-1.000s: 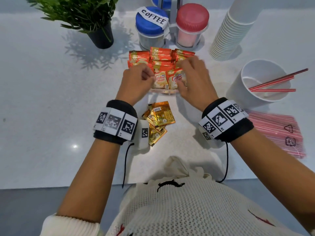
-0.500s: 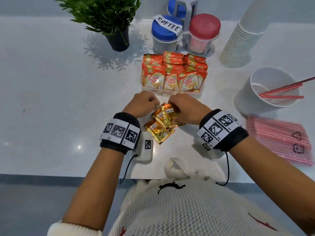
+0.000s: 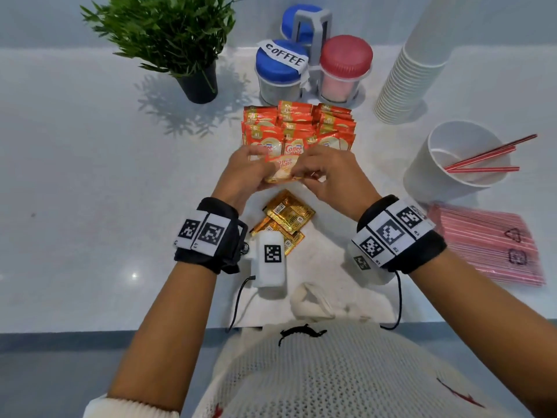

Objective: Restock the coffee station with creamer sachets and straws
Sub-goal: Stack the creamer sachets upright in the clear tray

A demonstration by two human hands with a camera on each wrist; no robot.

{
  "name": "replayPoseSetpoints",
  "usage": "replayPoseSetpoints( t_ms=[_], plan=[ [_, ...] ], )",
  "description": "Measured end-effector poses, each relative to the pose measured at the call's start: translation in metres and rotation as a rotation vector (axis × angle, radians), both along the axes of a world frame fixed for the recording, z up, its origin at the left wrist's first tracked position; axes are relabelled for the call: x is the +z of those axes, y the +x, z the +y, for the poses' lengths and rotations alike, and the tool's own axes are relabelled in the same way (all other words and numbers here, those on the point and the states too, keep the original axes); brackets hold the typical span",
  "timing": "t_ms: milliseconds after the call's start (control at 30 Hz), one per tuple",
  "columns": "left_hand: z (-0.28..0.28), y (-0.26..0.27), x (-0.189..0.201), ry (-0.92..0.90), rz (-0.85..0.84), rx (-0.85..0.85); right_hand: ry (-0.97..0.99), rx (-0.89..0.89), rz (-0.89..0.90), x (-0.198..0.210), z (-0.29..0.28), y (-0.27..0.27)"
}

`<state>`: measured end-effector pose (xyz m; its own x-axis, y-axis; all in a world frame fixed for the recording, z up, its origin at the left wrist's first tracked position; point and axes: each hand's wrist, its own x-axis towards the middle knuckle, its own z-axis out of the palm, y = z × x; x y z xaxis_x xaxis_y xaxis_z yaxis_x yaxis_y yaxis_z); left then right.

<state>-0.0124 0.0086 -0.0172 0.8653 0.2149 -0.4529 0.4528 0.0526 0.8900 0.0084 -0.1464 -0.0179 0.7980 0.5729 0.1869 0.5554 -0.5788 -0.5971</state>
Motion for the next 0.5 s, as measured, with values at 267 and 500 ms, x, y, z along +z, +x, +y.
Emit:
replayPoseSetpoints(
  t_ms=[267, 500],
  plan=[
    [0.015, -0.004, -0.008, 0.071, -0.153, 0.116, -0.385, 0.052, 0.336, -0.02, 0.01, -0.003],
    [0.015, -0.003, -0.01, 0.057, -0.119, 0.13, -0.442, 0.056, 0.463, -0.031, 0.015, 0.001]
  ],
)
